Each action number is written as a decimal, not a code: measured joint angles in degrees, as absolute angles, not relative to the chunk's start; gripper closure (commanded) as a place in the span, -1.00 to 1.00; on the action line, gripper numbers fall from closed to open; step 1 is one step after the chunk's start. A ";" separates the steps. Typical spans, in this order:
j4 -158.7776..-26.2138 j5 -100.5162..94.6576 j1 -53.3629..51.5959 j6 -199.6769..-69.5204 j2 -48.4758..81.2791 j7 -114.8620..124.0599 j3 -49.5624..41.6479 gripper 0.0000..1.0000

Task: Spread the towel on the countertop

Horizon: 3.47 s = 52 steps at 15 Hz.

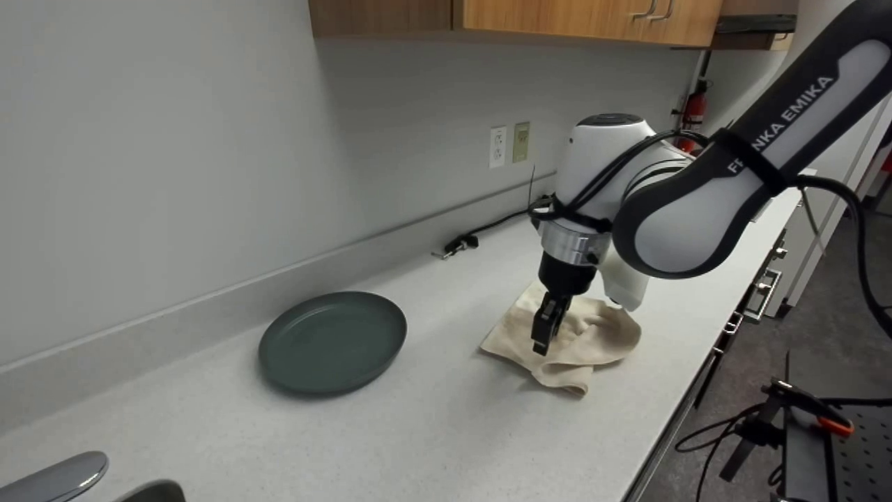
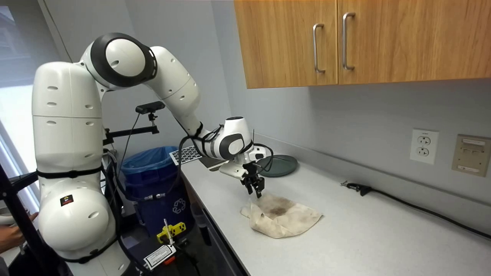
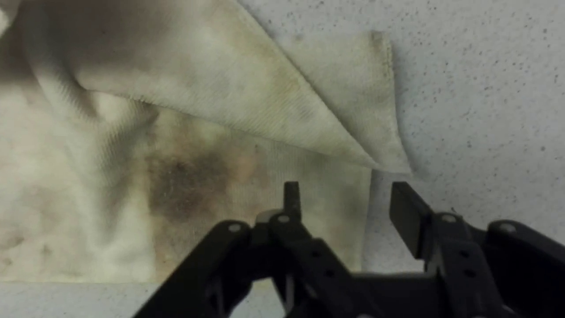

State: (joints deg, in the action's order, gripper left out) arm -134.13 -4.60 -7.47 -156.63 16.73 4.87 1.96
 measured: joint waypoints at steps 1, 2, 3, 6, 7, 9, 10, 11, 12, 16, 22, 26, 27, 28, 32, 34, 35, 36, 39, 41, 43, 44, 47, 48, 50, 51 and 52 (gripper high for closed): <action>-134.45 -2.79 -6.37 -156.63 16.73 1.63 3.38 -0.88; -134.81 -0.65 -5.11 -156.62 16.73 -2.04 5.03 -0.98; -135.06 1.66 -3.76 -156.40 16.74 -5.86 6.78 -1.00; -135.10 7.34 -0.38 -154.46 16.77 -15.21 10.73 -1.00; -134.93 8.59 0.46 -153.28 16.77 -17.56 11.42 -1.00; -134.50 9.31 1.48 -150.94 16.77 -20.81 11.64 -1.00; -134.35 9.26 1.75 -150.05 16.78 -21.79 11.40 -1.00; -134.20 8.93 1.85 -149.40 16.83 -22.39 11.01 -1.00; -134.07 8.26 1.86 -149.13 16.97 -22.53 10.54 -1.00; -133.77 3.33 1.64 -149.48 18.03 -21.85 8.66 -1.00; -132.38 -0.20 0.53 -151.09 20.27 -18.95 7.85 -0.86; -131.02 -0.45 -0.16 -151.17 21.48 -17.81 7.85 -0.16; -130.67 -0.45 -0.24 -151.17 21.78 -17.62 7.85 -0.01; -130.39 -0.45 -0.28 -151.17 22.02 -17.44 7.85 0.18; -129.71 -0.45 -0.29 -151.17 22.78 -16.51 7.84 0.75; -129.35 -0.45 -0.29 -151.17 23.13 -15.80 7.82 0.99; -129.19 -0.42 -0.28 -151.17 23.26 -15.34 7.80 1.00; -129.08 -0.42 -0.27 -151.17 23.33 -14.94 7.76 1.00; -129.01 -0.42 -0.27 -151.18 23.30 -14.22 7.68 0.99; -129.02 -0.41 -0.27 -151.32 22.95 -14.21 7.69 0.99; -129.28 -0.41 -0.27 -151.33 21.75 -14.23 7.73 0.99; -129.60 -0.41 -0.27 -151.32 20.87 -14.25 7.73 0.99; -131.82 -0.41 -0.25 -150.72 17.03 -14.29 7.68 0.99; -133.04 -0.41 -0.25 -150.41 15.57 -14.31 7.61 0.99; -136.07 -0.41 -0.23 -149.29 12.49 -14.33 7.39 0.99; -137.79 -0.42 -0.23 -148.62 10.95 -14.34 7.22 0.99; -139.64 -0.42 -0.23 -148.07 9.43 -14.35 7.02 0.99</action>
State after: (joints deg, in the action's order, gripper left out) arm -139.64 -0.42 -0.23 -148.07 9.43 -14.35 7.02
